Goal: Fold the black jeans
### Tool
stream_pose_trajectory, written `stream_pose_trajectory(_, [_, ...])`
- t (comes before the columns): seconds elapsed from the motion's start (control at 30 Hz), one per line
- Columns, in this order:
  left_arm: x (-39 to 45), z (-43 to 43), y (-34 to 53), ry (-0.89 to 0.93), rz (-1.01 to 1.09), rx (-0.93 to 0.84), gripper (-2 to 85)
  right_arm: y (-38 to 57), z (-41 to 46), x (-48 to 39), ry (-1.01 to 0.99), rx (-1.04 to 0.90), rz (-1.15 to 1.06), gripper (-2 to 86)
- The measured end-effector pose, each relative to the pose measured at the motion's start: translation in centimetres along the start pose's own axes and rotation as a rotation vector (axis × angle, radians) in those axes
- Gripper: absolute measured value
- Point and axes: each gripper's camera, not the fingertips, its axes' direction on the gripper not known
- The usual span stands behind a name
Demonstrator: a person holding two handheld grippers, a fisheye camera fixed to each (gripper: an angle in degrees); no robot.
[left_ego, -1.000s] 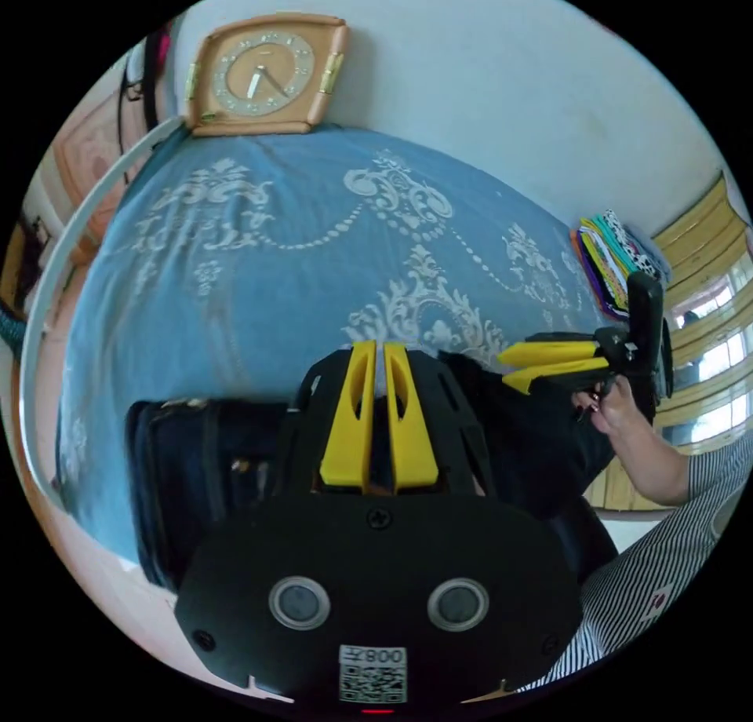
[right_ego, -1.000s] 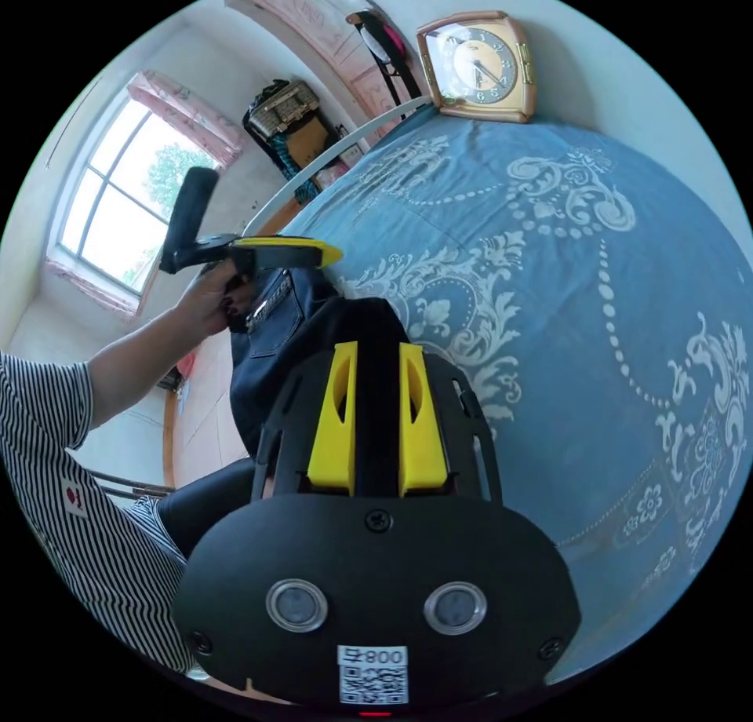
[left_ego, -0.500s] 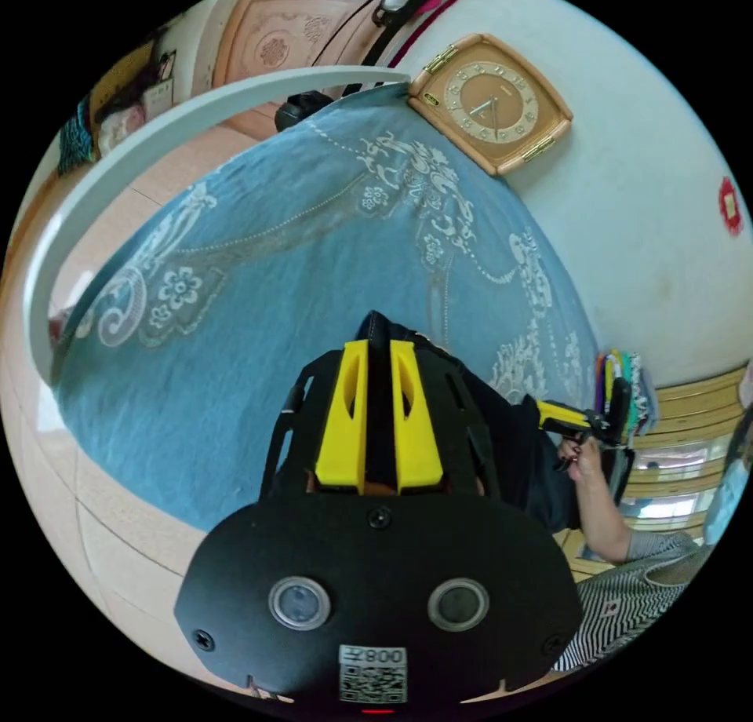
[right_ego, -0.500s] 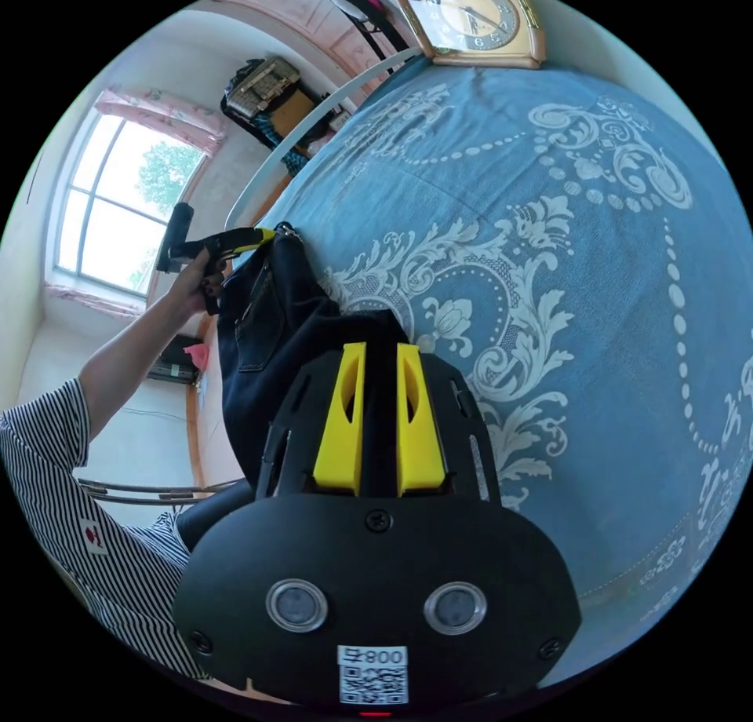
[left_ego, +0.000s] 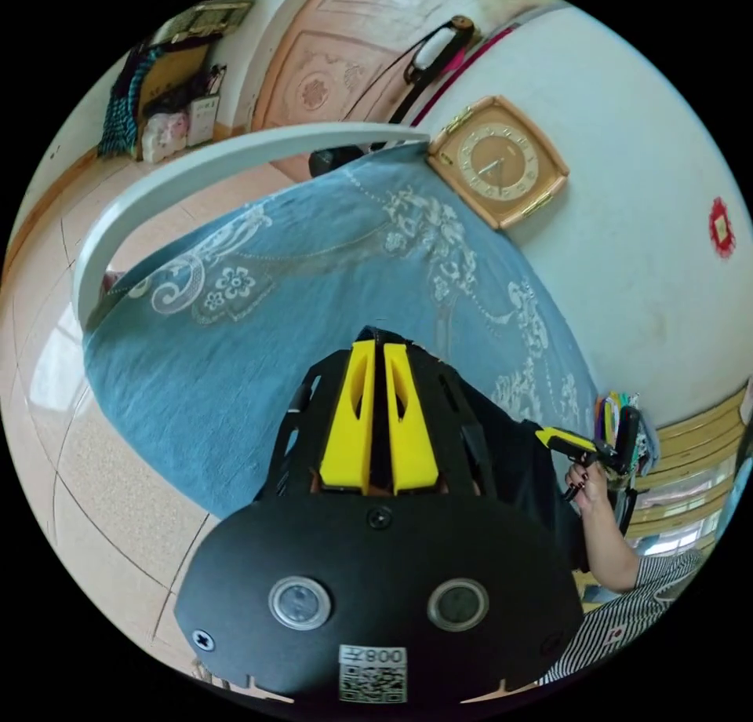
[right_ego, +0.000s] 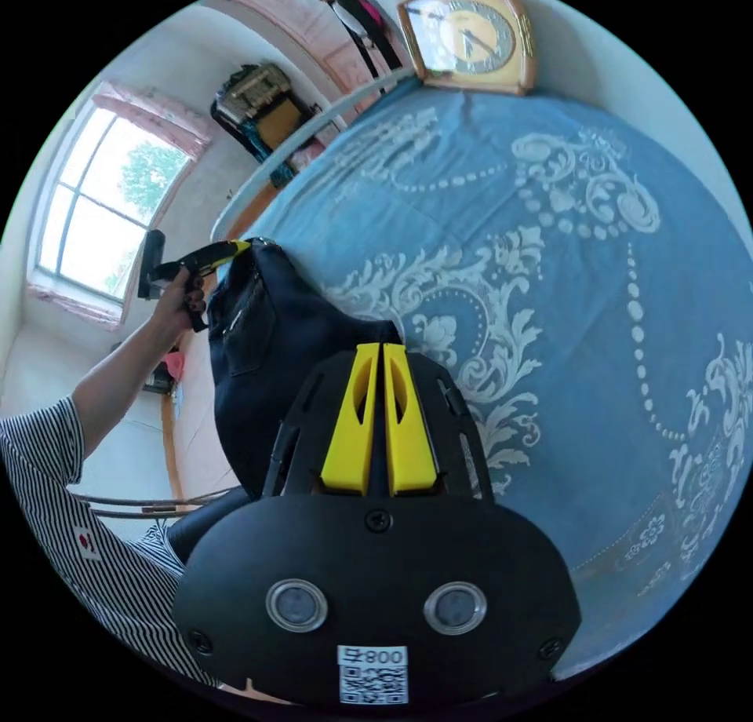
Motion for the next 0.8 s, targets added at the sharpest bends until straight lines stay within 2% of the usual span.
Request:
stream_pose_trajectory(0.2, [-2.5, -3.0, 1.7, -0.021, -0.007, 0.022, 4.0, 1.4, -1.1, -1.0, 0.041, 0.044, 0.084, 2.1])
stream_pose_trajectory(0.27, [-3.9, -5.2, 3.2, 0.037, -0.026, 0.056, 4.8, 2.7, -2.5, -1.7, 0.09, 0.085, 0.129, 2.9])
stream_pose_trajectory(0.37, [-5.0, -7.5, 6.6, 0.108, -0.024, 0.055, 6.3, 5.4, -4.0, -5.3, -0.003, 0.141, 0.029, 5.1])
stream_pose_trajectory(0.57, [-6.2, -8.5, 16.2, 0.179, -0.089, -0.095, 7.8, 11.5, 1.8, -17.4, 0.028, -0.077, -0.259, 7.1])
stream_pose_trajectory(0.63, [-6.7, -8.2, 18.6, 0.214, -0.143, -0.122, 7.8, 12.8, 4.3, -19.5, 0.083, -0.159, -0.301, 7.3])
stream_pose_trajectory(0.8, [-7.2, -7.0, 21.8, 0.251, -0.192, -0.163, 6.7, 14.8, 7.9, -21.8, 0.16, -0.199, -0.309, 6.5])
